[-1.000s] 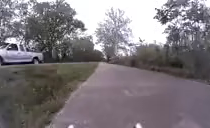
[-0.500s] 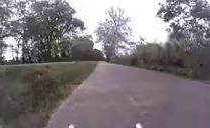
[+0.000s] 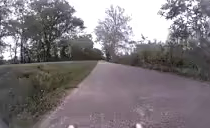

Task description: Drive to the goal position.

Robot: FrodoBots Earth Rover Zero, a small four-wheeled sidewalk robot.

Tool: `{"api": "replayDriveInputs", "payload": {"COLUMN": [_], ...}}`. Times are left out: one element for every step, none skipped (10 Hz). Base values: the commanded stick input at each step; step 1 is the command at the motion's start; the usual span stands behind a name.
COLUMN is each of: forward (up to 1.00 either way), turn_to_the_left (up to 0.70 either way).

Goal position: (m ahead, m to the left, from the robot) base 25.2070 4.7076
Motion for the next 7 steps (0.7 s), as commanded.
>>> {"api": "replayDriveInputs", "payload": {"forward": [1.00, 1.00, 1.00, 1.00, 1.00, 1.00, 1.00], "turn_to_the_left": [0.00, 0.00, 0.00, 0.00, 0.00, 0.00, 0.00]}}
